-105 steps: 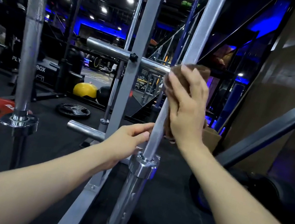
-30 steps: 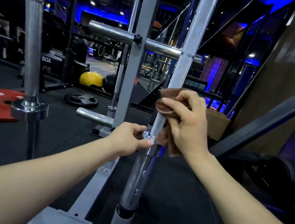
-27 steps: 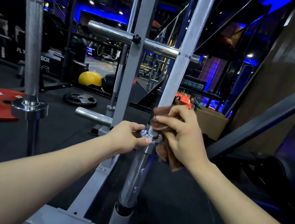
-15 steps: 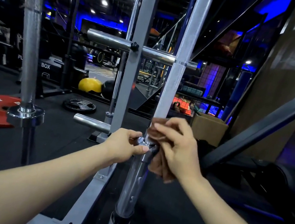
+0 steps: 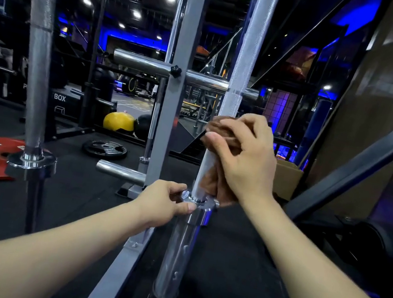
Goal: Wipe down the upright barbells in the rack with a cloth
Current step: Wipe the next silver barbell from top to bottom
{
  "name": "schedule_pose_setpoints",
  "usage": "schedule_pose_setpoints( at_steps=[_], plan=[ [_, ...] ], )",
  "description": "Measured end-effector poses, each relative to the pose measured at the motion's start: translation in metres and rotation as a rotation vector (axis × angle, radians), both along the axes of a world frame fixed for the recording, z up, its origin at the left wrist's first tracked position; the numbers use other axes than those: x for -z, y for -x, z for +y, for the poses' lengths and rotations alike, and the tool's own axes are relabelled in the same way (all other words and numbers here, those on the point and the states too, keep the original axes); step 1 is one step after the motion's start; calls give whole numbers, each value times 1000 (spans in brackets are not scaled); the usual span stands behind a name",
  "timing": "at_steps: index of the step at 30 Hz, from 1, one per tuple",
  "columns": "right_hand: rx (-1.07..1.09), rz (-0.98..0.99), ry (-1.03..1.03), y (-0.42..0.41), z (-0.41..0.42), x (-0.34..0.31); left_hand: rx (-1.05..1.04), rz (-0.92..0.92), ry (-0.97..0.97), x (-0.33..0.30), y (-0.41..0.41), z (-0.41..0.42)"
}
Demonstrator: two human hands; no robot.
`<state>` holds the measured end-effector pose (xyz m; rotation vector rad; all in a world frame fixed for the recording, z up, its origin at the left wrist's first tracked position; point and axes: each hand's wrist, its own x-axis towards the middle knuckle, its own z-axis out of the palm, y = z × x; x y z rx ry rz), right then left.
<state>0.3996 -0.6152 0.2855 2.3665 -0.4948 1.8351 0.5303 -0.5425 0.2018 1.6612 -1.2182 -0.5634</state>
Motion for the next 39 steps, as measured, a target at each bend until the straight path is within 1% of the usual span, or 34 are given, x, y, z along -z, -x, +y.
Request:
schedule_pose_setpoints(
  at_steps=[1,3,6,8,10,12,13,14,16,18,19,23,25,27,29,30,31,32,34,36,37,39],
  plan=[
    [42,-1,48,-4,-3,8,7,2,2,0,-1,0],
    [52,42,109,-5,-9,35,18,3,6,0,-1,-1],
    [4,265,134,11,-10,69,30,24,23,-1,1,1],
    [4,359,151,20,-5,62,24,40,22,-2,3,3],
    [11,316,171,16,1,37,16,52,18,-3,4,4],
    [65,191,183,6,1,9,19,75,25,-2,4,3],
    [107,159,191,2,0,2,17,76,25,-2,4,3],
    [152,168,200,-1,-2,4,15,79,26,-2,4,3],
    [194,273,264,1,-4,31,12,107,41,-1,3,2],
    [141,386,322,9,-4,63,28,107,51,-1,2,3],
    [96,432,305,14,-6,72,38,107,53,0,2,3],
    [-58,563,72,33,-20,74,22,130,50,-1,6,3],
    [-91,548,-85,46,-24,76,-2,102,29,-3,6,3],
    [-103,433,-199,55,-24,70,-9,46,9,-5,7,4],
    [-101,213,-318,50,-27,54,-14,18,2,-6,7,4],
    [-70,144,-386,43,-28,44,-16,20,-2,-6,7,4],
    [-33,150,-447,34,-30,35,-20,25,-5,-6,7,4],
    [-17,220,-500,22,-33,31,-24,26,-4,-6,7,4],
    [-97,396,-671,3,-39,39,-24,22,0,-5,7,3],
    [-209,470,-856,-2,-39,54,-17,13,0,-5,7,4],
    [-249,461,-895,0,-40,61,-13,8,0,-5,6,4],
    [-263,458,-873,5,-42,66,-12,8,9,-3,5,3]
  ],
)
